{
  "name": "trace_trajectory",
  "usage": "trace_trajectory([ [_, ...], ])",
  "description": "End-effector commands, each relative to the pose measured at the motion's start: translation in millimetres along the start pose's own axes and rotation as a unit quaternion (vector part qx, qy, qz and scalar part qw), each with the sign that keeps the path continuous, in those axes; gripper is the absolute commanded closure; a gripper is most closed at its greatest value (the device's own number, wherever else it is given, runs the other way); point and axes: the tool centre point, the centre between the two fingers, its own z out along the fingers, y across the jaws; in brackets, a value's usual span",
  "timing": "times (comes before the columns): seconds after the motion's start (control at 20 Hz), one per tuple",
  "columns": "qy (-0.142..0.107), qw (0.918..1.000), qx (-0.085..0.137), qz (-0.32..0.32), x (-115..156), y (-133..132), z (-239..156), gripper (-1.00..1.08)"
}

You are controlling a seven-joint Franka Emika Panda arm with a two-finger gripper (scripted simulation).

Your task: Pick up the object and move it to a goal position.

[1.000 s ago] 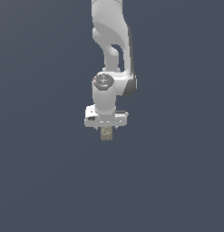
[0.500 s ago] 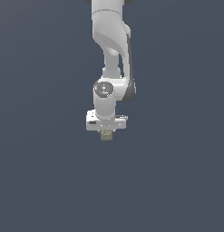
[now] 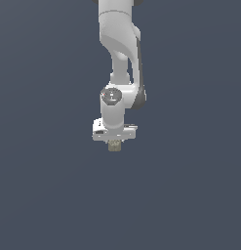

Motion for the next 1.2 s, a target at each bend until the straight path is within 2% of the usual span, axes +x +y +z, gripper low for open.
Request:
trace_trajectory([
  [0.0, 0.000, 1.0000, 0.000, 0.000, 0.0, -0.5, 0.0, 1.08],
  [0.25, 0.000, 1.0000, 0.000, 0.000, 4.1, -13.1, -2.5, 1.08],
  [0.45, 0.000, 1.0000, 0.000, 0.000, 11.7, -36.6, -7.3, 1.08],
  [0.75, 0.000, 1.0000, 0.000, 0.000, 29.9, -91.5, -18.2, 1.08],
  [1.15, 0.000, 1.0000, 0.000, 0.000, 60.3, -178.3, -35.9, 1.08],
])
